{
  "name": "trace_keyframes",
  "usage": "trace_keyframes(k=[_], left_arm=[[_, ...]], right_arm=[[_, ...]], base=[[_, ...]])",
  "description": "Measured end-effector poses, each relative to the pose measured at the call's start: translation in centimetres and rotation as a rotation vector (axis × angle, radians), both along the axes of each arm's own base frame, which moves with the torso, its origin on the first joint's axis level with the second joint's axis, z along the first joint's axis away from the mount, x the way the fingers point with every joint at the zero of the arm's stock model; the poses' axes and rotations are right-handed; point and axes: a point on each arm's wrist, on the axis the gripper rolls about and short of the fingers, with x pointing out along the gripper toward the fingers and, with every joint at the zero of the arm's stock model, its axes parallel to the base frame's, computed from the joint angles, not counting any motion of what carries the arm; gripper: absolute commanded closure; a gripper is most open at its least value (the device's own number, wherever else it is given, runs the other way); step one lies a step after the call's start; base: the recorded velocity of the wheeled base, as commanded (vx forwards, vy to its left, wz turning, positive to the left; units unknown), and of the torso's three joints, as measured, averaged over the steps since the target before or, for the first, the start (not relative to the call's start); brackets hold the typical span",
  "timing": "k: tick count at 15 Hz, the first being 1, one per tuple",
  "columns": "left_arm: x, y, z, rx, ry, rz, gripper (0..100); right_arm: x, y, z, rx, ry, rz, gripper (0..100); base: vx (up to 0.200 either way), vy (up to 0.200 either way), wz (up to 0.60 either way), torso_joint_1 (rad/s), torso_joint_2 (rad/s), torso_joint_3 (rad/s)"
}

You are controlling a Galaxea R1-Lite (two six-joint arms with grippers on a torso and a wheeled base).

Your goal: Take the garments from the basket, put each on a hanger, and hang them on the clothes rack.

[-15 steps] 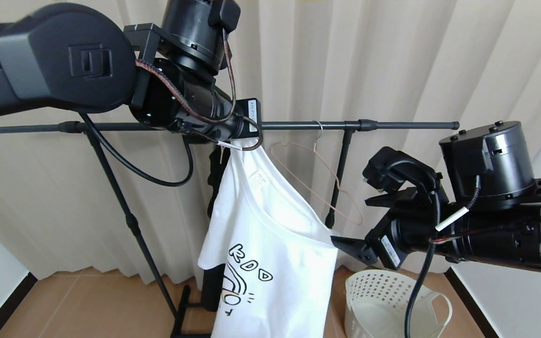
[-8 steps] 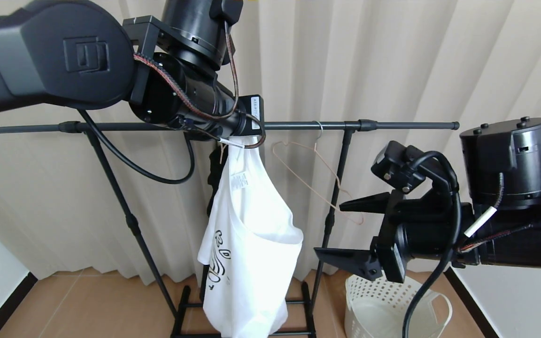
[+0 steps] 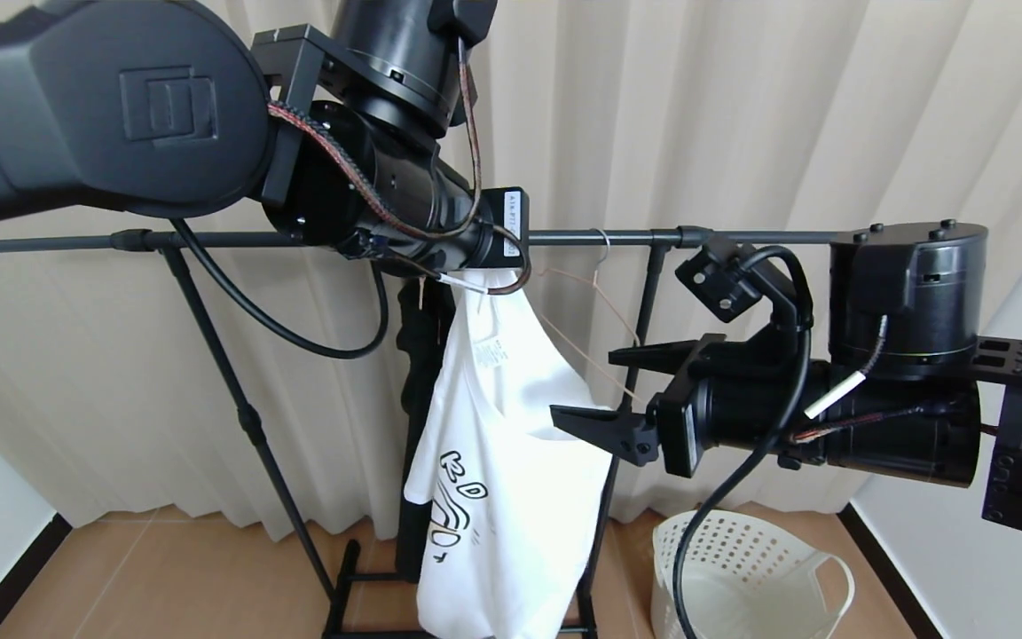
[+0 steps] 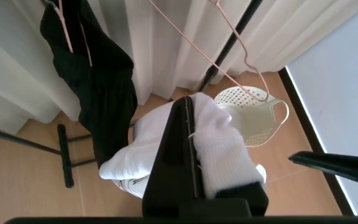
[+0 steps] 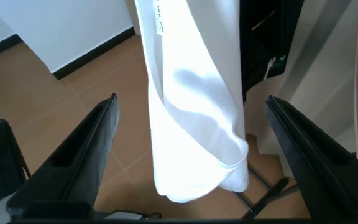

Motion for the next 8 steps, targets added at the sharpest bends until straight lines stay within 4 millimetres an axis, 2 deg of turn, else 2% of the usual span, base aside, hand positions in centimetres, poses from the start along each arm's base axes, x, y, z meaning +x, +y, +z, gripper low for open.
trace_keyframes(k=[8], left_arm=[[-0.9,-0.1,0.7,0.045,-0.034,-0.085,100]], right_arm=[[1.7,-0.8,-1.6,-0.018,0.051,-0.001,0]], base=[[0.0,0.0,0.0,0.0,0.0,0.0]])
